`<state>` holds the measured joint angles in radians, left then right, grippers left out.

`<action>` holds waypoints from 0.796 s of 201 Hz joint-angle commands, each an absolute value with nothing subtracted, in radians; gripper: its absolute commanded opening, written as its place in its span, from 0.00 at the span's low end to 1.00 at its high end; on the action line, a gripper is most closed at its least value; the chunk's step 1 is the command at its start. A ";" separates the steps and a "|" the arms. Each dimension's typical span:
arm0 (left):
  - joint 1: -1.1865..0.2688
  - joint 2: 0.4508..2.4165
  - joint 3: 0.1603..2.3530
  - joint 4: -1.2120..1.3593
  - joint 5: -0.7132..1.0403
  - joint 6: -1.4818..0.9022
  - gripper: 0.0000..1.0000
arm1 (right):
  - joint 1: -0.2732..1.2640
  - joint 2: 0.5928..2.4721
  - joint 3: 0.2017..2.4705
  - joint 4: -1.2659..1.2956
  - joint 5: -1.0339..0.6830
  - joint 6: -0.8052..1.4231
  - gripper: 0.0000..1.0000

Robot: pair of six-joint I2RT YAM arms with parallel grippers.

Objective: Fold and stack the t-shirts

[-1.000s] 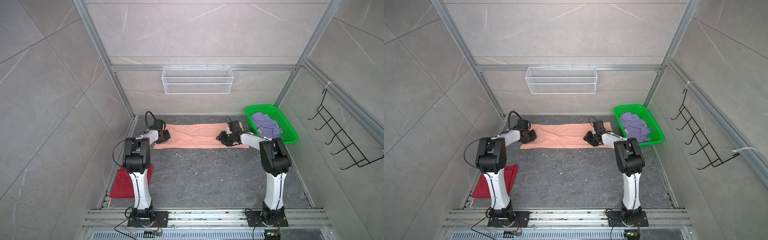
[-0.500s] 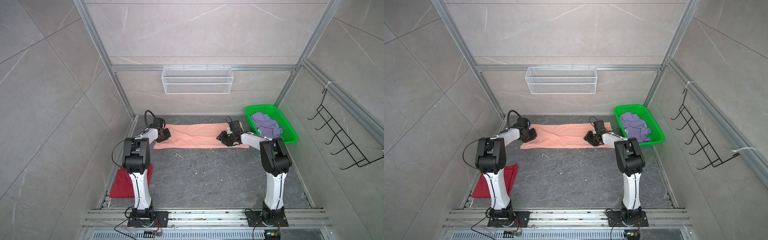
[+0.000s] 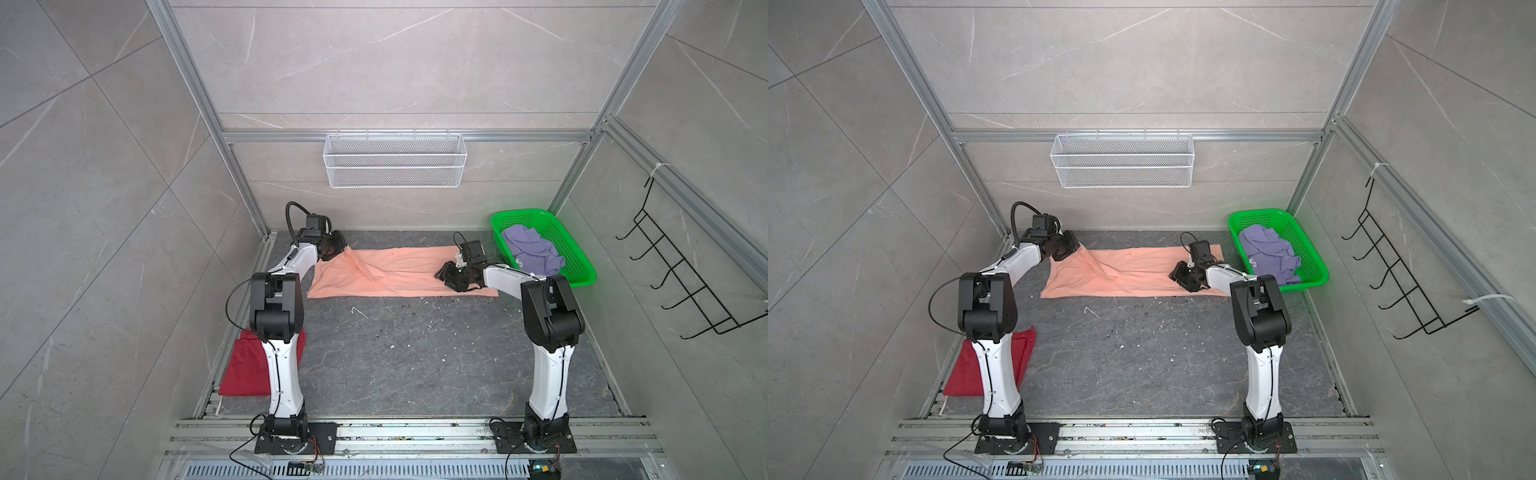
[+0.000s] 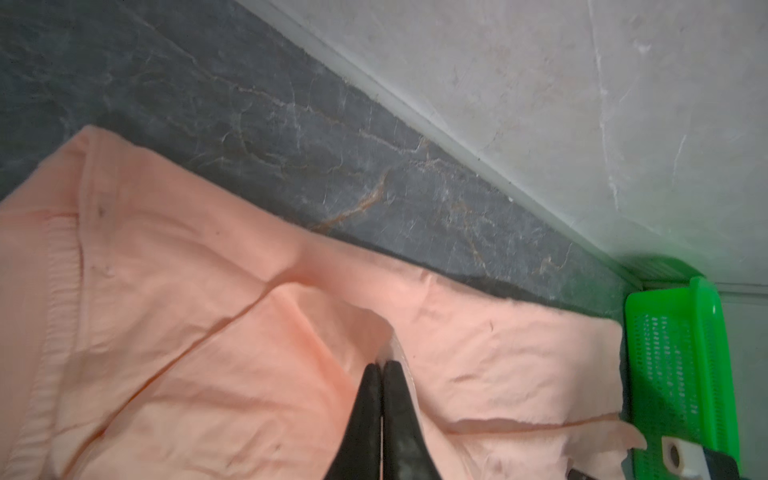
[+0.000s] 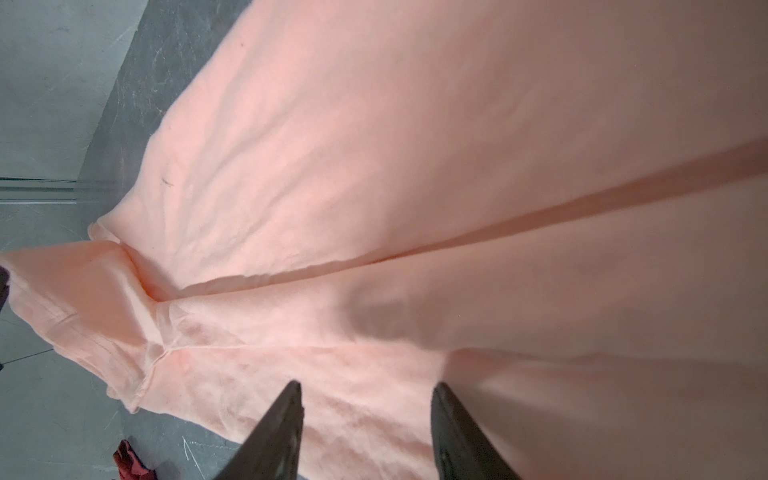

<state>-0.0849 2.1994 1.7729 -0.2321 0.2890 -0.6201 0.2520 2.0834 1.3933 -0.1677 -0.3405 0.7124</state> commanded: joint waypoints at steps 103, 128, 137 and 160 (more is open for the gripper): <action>-0.097 2.368 1.934 -0.095 0.314 -0.824 0.00 | 0.251 2.089 1.420 -0.128 -0.413 0.683 0.52; -0.098 2.393 1.969 -0.089 0.308 -0.849 0.00 | 0.249 2.123 1.458 -0.145 -0.409 0.669 0.52; -0.098 2.400 1.975 -0.087 0.302 -0.858 0.00 | 0.250 2.136 1.473 -0.150 -0.405 0.664 0.52; -0.098 2.402 1.972 -0.084 0.289 -0.864 0.00 | 0.249 2.172 1.527 -0.189 -0.378 0.643 0.52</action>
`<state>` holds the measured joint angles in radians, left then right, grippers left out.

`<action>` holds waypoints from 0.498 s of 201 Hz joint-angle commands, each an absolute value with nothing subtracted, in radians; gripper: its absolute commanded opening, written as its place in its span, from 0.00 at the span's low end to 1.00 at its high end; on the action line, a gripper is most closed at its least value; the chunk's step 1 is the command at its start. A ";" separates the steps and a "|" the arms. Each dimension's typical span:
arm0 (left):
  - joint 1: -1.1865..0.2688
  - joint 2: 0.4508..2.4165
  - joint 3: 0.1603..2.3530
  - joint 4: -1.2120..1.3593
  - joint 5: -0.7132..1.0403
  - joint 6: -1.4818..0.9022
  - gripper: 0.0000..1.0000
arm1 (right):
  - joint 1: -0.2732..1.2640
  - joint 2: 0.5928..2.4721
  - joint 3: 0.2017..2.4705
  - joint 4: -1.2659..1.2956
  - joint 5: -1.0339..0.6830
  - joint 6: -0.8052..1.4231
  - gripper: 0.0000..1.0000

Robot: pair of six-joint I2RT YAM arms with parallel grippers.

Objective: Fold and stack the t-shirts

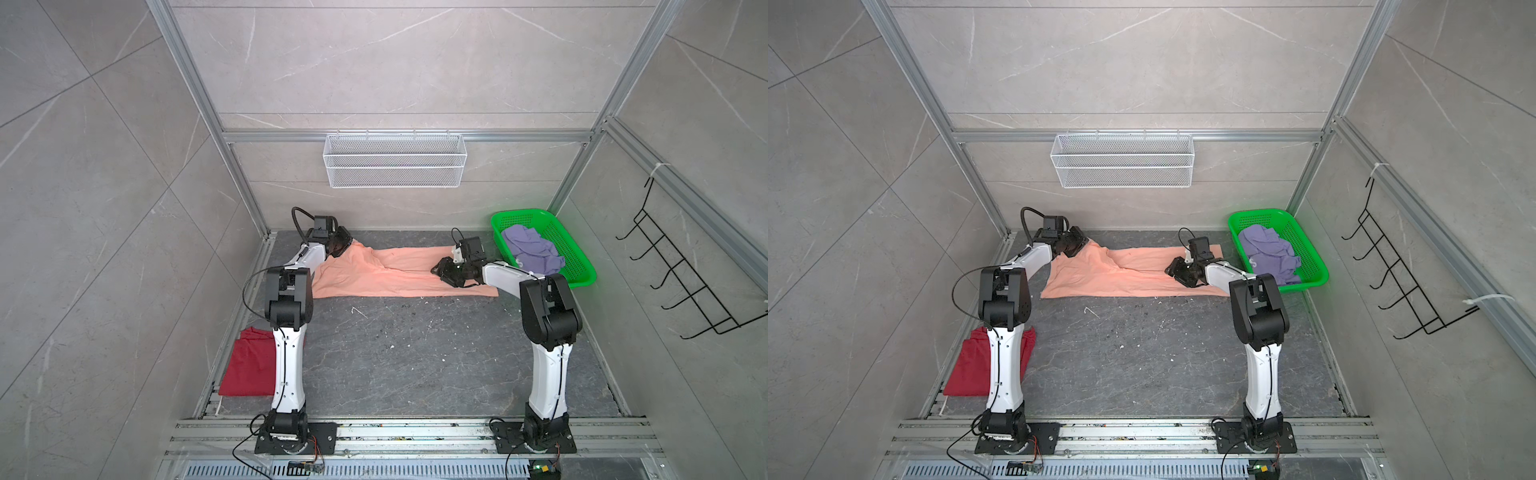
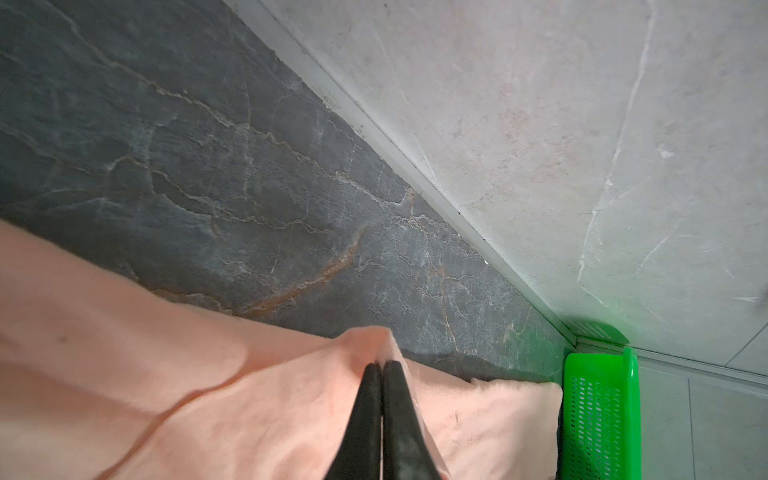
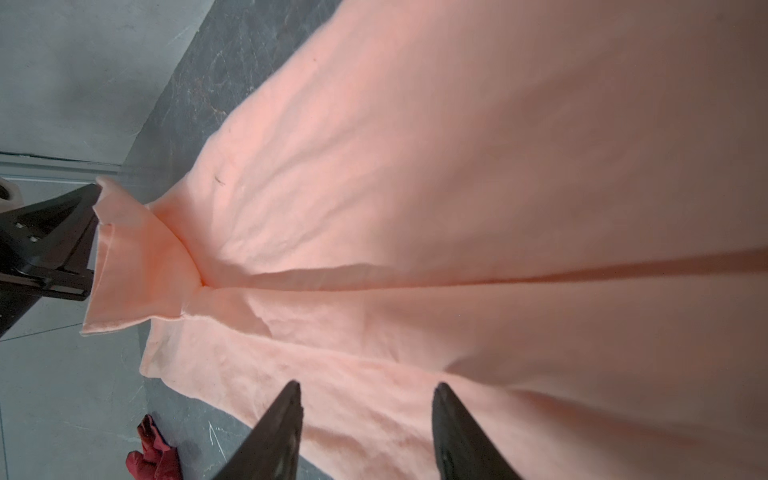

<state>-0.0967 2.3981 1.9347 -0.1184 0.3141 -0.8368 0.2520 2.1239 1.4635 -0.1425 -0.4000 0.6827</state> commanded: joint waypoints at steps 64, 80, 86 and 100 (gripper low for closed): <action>-0.083 2.390 1.958 -0.096 0.251 -0.853 0.00 | 0.250 2.171 1.598 -0.276 -0.358 0.580 0.52; -0.083 2.397 1.968 -0.103 0.253 -0.848 0.00 | 0.252 2.122 1.541 -0.257 -0.387 0.581 0.52; -0.083 2.400 1.970 -0.104 0.255 -0.848 0.00 | 0.254 2.100 1.510 -0.242 -0.399 0.581 0.52; -0.083 2.406 1.974 -0.103 0.256 -0.851 0.00 | 0.257 2.065 1.454 -0.222 -0.420 0.591 0.52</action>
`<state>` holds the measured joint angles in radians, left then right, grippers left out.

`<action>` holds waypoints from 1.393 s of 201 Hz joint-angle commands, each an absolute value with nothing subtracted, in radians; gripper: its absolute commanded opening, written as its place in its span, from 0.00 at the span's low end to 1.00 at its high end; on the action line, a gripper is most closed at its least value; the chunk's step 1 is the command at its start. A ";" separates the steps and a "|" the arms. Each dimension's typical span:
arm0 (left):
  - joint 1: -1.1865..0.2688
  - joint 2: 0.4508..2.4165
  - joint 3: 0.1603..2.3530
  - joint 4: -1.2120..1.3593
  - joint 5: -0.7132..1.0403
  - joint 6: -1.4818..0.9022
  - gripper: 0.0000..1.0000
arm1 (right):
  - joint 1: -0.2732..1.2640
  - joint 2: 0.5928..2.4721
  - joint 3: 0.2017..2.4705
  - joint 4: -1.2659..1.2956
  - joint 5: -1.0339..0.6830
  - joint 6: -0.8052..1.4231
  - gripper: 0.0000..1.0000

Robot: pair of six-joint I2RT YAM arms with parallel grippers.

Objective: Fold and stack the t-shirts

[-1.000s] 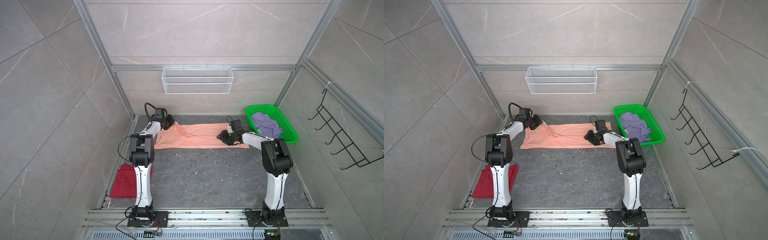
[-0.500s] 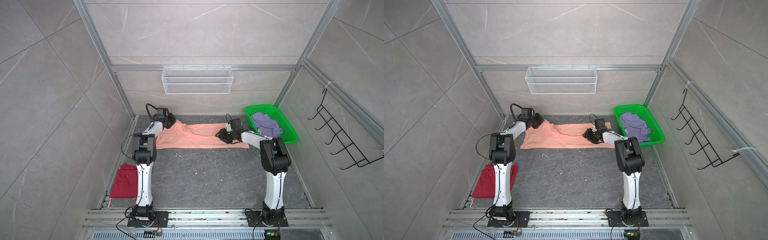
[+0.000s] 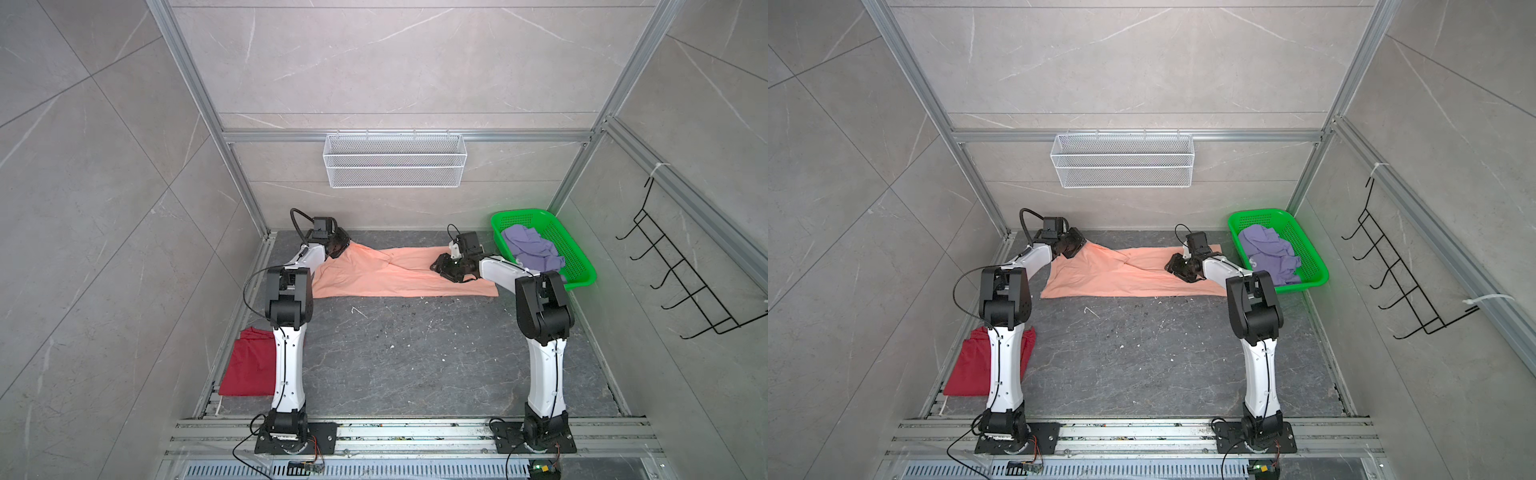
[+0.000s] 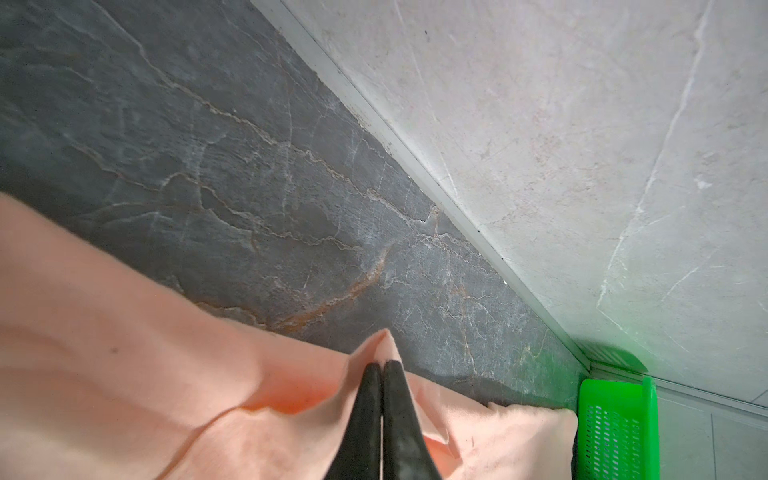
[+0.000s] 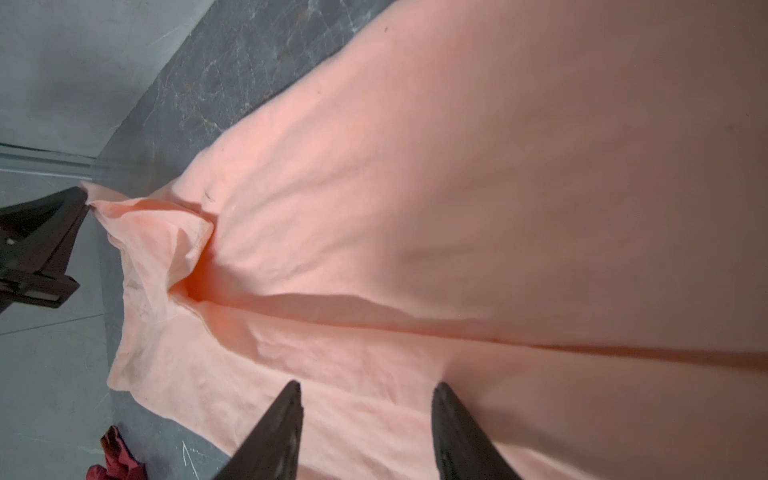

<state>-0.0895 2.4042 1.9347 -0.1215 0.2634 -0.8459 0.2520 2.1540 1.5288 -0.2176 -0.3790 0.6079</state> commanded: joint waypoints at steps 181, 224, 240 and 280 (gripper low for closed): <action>-0.083 2.420 1.939 -0.083 0.322 -0.845 0.00 | 0.204 2.387 1.835 -0.314 -0.347 0.543 0.52; -0.081 2.419 1.930 -0.096 0.309 -0.843 0.18 | 0.202 2.357 1.807 -0.313 -0.350 0.543 0.52; -0.078 2.406 1.926 -0.107 0.295 -0.839 0.30 | 0.202 2.336 1.784 -0.306 -0.350 0.544 0.52; -0.062 2.292 1.842 -0.093 0.253 -0.798 0.40 | 0.203 2.281 1.735 -0.297 -0.355 0.541 0.52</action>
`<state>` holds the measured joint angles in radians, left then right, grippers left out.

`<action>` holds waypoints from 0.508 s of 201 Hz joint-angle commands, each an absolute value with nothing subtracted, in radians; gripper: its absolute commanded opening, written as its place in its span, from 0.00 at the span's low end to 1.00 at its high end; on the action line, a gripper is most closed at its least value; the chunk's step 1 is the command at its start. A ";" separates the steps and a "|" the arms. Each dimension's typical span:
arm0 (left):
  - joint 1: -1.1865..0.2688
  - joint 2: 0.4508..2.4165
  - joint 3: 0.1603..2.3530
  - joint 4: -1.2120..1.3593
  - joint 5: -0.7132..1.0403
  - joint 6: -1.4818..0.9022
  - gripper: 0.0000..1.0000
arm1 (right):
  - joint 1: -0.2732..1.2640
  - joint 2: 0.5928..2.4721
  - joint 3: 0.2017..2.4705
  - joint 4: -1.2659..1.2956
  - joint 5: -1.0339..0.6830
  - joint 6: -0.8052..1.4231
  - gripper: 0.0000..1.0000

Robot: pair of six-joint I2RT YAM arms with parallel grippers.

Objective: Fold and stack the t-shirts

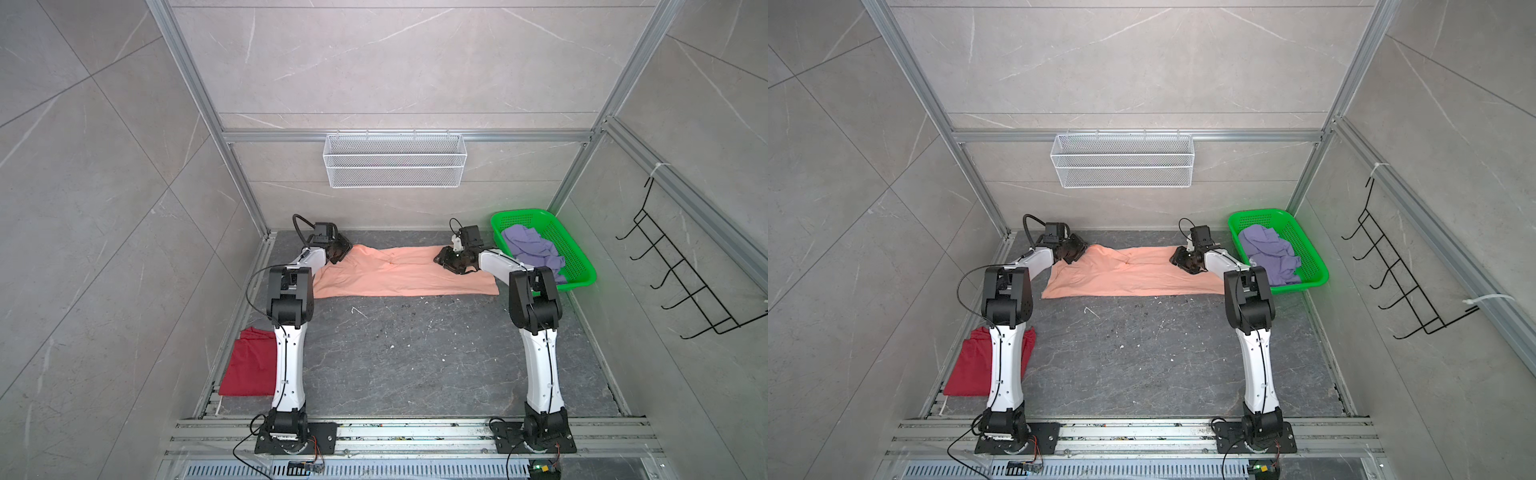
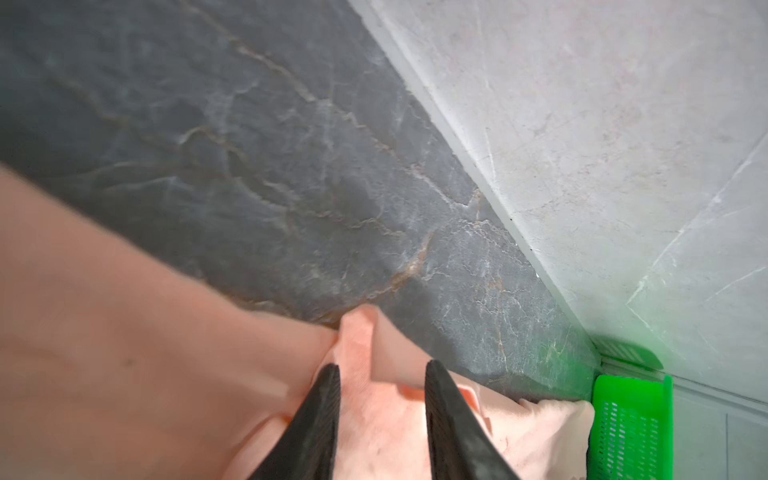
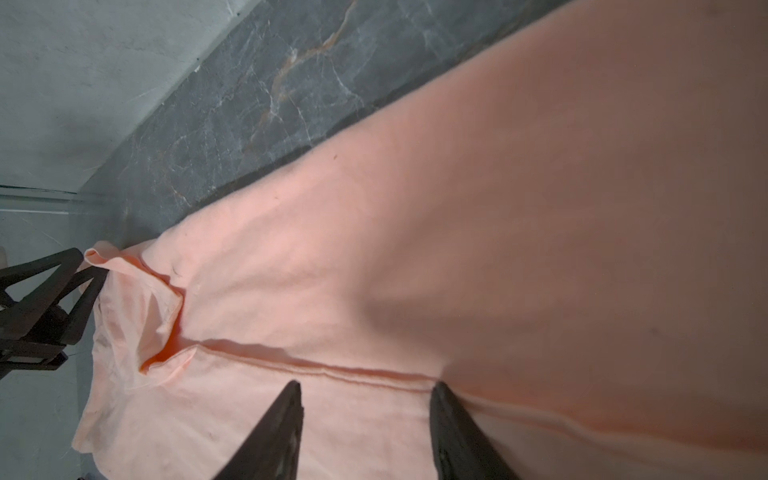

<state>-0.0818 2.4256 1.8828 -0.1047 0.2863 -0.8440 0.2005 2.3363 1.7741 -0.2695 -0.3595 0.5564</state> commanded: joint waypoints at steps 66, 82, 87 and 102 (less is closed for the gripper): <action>-0.061 2.127 1.660 -0.125 0.202 -0.699 0.45 | 0.205 2.234 1.684 -0.250 -0.391 0.577 0.52; -0.060 2.107 1.624 -0.138 0.195 -0.665 0.46 | 0.207 2.229 1.671 -0.244 -0.394 0.580 0.52; -0.060 2.102 1.616 -0.145 0.190 -0.650 0.46 | 0.206 2.227 1.664 -0.242 -0.394 0.581 0.52; -0.058 2.092 1.597 -0.170 0.190 -0.586 0.47 | 0.206 2.216 1.649 -0.236 -0.394 0.581 0.52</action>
